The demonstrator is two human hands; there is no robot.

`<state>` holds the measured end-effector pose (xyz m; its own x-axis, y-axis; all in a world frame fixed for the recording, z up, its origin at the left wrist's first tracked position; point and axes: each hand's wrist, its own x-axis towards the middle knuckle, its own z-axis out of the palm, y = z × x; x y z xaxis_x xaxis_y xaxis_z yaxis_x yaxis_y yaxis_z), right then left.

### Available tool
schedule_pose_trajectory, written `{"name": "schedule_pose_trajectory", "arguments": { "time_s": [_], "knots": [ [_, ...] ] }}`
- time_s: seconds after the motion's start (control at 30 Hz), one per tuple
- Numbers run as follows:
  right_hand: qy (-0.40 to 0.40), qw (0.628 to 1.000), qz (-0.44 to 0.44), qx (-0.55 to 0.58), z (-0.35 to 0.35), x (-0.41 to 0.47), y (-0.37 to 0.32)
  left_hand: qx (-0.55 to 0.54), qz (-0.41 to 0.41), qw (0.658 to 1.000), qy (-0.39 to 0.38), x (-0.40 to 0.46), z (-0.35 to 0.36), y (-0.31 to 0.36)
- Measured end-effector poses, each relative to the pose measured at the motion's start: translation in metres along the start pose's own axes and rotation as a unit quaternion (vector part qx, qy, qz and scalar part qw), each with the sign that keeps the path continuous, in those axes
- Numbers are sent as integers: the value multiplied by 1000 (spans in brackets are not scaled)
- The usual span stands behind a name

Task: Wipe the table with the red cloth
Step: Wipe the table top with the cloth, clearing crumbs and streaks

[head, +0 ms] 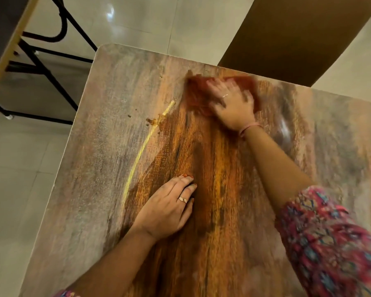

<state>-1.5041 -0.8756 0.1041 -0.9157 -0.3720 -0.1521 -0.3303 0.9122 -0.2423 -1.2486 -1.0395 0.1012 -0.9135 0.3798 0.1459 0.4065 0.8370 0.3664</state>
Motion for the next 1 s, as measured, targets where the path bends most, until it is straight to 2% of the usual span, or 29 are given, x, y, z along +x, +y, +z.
{"name": "schedule_pose_trajectory", "arguments": {
  "time_s": [0.1, 0.2, 0.33, 0.4, 0.5, 0.63, 0.77, 0.83, 0.9, 1.0],
  "knots": [
    [47, 979, 193, 35, -27, 23, 63, -4, 4, 1000, 6, 0, -1, 1],
    [49, 939, 332, 75, -42, 33, 92, -7, 4, 1000, 5, 0, 1, 1],
    [65, 923, 374, 70, -38, 43, 73, 11, -2, 1000, 4, 1, 3, 2],
    [66, 933, 348, 67, -31, 46, 50, 16, 0, 1000, -1, 2, 3, 3],
    [61, 964, 256, 43, -14, 55, -10, 32, 4, 999, -4, 1, 3, 4],
    [17, 997, 73, 4, 19, 62, -115, 50, 11, 999, -3, 2, 4, 4],
    [0, 995, -98, -24, 46, 0, -170, 58, 20, 998, 13, -1, 4, 4],
    [19, 990, -137, -20, 54, -46, -162, 48, 14, 999, 10, -1, 2, 3],
    [-1, 988, -156, 11, 52, -65, -141, 44, 8, 999, 9, -1, 1, 3],
    [-15, 995, -100, 21, 37, -26, -116, 33, 9, 999, 4, -1, 1, 1]
  ]
}}
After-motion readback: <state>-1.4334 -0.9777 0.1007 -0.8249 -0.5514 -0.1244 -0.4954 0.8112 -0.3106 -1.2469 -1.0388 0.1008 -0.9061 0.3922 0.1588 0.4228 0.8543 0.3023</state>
